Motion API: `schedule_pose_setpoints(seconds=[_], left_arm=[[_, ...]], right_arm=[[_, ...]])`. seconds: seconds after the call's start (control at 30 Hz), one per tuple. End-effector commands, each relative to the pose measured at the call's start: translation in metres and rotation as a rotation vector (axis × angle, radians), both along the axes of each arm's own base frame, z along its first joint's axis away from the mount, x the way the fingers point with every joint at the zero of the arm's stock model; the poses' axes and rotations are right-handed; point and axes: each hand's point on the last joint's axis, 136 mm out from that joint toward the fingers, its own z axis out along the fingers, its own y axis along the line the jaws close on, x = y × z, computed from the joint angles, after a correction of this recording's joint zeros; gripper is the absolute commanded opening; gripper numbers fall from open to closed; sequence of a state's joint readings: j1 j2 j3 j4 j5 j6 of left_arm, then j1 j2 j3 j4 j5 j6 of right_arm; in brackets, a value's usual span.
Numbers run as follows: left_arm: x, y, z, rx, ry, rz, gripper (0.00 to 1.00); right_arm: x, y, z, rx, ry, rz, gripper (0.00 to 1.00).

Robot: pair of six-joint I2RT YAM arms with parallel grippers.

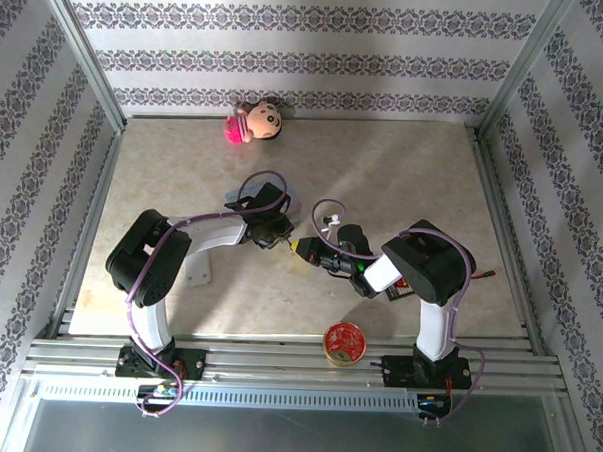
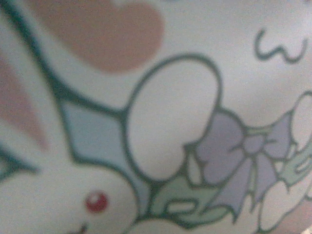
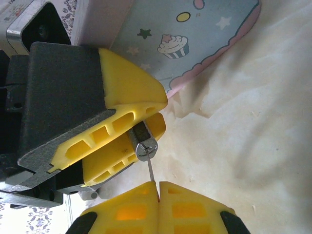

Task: Unlock a padlock with a key

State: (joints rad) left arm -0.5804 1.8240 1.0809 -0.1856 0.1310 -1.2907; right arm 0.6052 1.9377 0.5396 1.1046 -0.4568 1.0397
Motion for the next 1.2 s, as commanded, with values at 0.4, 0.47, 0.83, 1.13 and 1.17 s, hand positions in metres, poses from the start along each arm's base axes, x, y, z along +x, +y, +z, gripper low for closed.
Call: schedule_pose_setpoints(seconds=[0.4, 0.47, 0.83, 1.13, 1.17], left_arm=[[-0.035, -0.022, 0.015, -0.111, 0.064, -0.129, 0.11], [-0.036, -0.024, 0.016, -0.126, 0.067, -0.129, 0.11], [-0.036, -0.03, 0.033, -0.178, 0.058, -0.119, 0.11], [-0.035, -0.033, 0.034, -0.212, 0.079, -0.082, 0.1], [-0.034, -0.032, 0.034, -0.208, 0.077, -0.079, 0.1]], right_arm=[[0.035, 0.007, 0.044, 0.154, -0.105, -0.033, 0.0], [0.033, 0.008, 0.041, 0.149, -0.102, -0.034, 0.0], [0.028, 0.009, 0.031, 0.129, -0.087, -0.049, 0.0], [0.023, 0.02, 0.035, 0.146, -0.084, -0.033, 0.0], [0.021, 0.02, 0.036, 0.147, -0.085, -0.039, 0.0]])
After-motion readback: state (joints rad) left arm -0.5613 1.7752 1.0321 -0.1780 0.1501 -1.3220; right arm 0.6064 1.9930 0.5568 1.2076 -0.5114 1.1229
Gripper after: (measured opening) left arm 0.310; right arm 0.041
